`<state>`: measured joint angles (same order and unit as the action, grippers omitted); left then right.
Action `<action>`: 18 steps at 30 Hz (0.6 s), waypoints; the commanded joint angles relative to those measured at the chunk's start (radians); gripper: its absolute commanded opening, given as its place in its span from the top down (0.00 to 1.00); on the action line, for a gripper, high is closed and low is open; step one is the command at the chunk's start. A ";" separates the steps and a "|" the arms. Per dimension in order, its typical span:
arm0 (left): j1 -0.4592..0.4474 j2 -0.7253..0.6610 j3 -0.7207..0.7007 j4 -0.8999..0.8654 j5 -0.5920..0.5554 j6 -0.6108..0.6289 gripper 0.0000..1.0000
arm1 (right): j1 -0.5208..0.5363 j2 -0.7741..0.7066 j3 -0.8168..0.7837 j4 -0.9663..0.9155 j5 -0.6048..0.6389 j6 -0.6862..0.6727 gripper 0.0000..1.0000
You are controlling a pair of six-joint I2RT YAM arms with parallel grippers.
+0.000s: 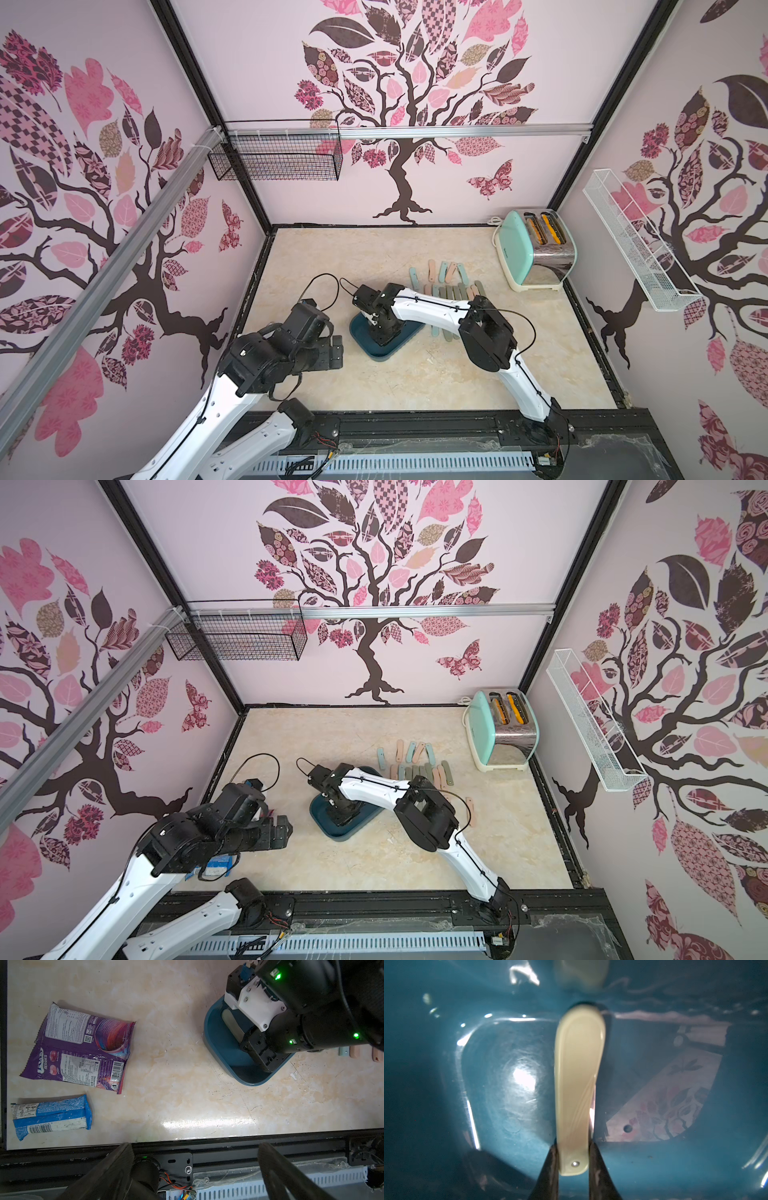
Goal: Take the fruit knife out of the storage box
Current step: Pick up the fruit knife from the storage box, then place the fruit knife at the center of the board.
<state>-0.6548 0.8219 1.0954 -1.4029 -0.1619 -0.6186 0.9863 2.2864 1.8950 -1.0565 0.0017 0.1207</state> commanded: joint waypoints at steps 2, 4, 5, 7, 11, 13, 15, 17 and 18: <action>0.002 0.045 0.025 0.081 0.021 0.048 0.02 | -0.021 -0.075 0.079 -0.028 -0.024 0.045 0.93; 0.003 0.062 0.029 0.103 0.030 0.058 0.02 | -0.021 -0.083 0.097 -0.041 -0.028 0.048 0.93; 0.003 0.073 0.030 0.112 0.033 0.065 0.02 | -0.021 -0.089 0.103 -0.045 -0.025 0.051 0.93; 0.003 0.090 0.032 0.137 0.045 0.077 0.02 | -0.023 -0.102 0.104 -0.050 -0.023 0.059 0.93; 0.002 0.136 0.030 0.188 0.072 0.098 0.02 | -0.031 -0.142 0.067 -0.049 -0.042 0.087 0.93; 0.003 0.161 0.029 0.219 0.088 0.104 0.02 | -0.034 -0.171 0.040 -0.046 -0.041 0.096 0.93; 0.003 0.190 0.029 0.256 0.109 0.109 0.02 | -0.037 -0.205 0.011 -0.048 -0.031 0.107 0.93; 0.003 0.219 0.030 0.294 0.133 0.115 0.02 | -0.045 -0.250 -0.022 -0.045 -0.018 0.120 0.93; 0.003 0.237 0.031 0.317 0.146 0.117 0.02 | -0.052 -0.277 -0.045 -0.045 -0.013 0.129 0.93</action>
<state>-0.6548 1.0332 1.1053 -1.1782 -0.0635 -0.5255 0.9543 2.0823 1.8790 -1.0904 -0.0273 0.2138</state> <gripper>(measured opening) 0.984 0.187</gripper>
